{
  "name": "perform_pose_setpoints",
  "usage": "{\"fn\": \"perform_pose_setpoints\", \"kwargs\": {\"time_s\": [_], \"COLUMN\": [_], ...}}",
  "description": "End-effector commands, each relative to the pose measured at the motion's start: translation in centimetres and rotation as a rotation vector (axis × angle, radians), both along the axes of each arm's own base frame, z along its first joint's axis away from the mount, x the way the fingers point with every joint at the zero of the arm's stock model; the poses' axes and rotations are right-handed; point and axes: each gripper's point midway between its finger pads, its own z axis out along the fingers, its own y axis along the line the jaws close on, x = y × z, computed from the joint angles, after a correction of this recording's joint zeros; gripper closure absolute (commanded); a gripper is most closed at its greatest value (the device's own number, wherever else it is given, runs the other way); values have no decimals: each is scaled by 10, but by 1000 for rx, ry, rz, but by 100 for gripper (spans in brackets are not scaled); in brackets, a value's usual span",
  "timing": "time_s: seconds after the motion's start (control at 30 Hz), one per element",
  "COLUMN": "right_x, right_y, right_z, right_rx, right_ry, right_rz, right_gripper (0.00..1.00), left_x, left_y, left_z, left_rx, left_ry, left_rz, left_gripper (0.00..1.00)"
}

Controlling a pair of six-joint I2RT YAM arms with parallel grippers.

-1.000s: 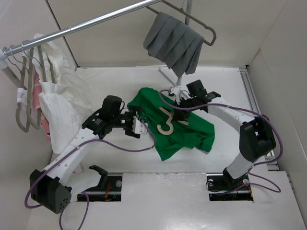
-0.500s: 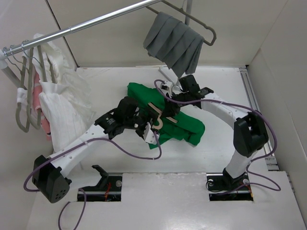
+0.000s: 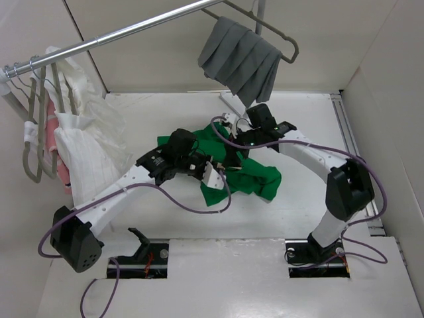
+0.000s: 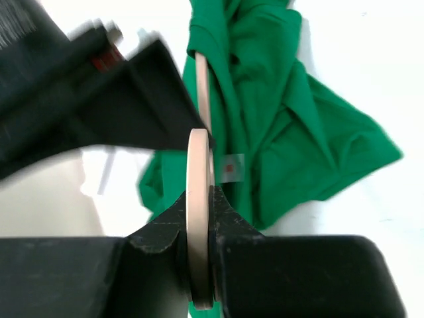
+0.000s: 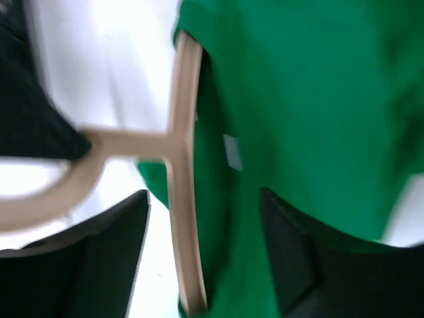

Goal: Place the t-shirt on the hanger
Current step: Place tshirt on hanger

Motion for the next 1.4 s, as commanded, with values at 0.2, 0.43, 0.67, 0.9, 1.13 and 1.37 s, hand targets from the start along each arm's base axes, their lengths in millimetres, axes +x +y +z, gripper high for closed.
{"fn": "perform_pose_setpoints", "kwargs": {"time_s": [0.2, 0.43, 0.67, 0.9, 1.13, 1.37], "right_x": [-12, -23, 8, 1, -2, -2], "right_y": [-51, -56, -68, -58, -60, -55], "right_z": [61, 36, 16, -7, 9, 62], "right_rx": [-110, -124, -216, -179, -108, 2], "right_ry": [-466, -455, -457, -394, -396, -359], "right_rz": [37, 68, -34, 13, -45, -77], "right_gripper": [17, 17, 21, 53, 100, 100], "left_x": [14, 6, -7, 2, 8, 43], "left_y": [1, -4, -4, -1, 3, 8], "left_z": [41, 55, 53, 76, 74, 86], "left_rx": [-113, -133, -121, -235, -263, -343], "left_ry": [277, 306, 335, 398, 421, 381], "left_rz": [110, 47, -6, 24, 67, 290], "left_gripper": [100, 100, 100, 100, 100, 36]}}
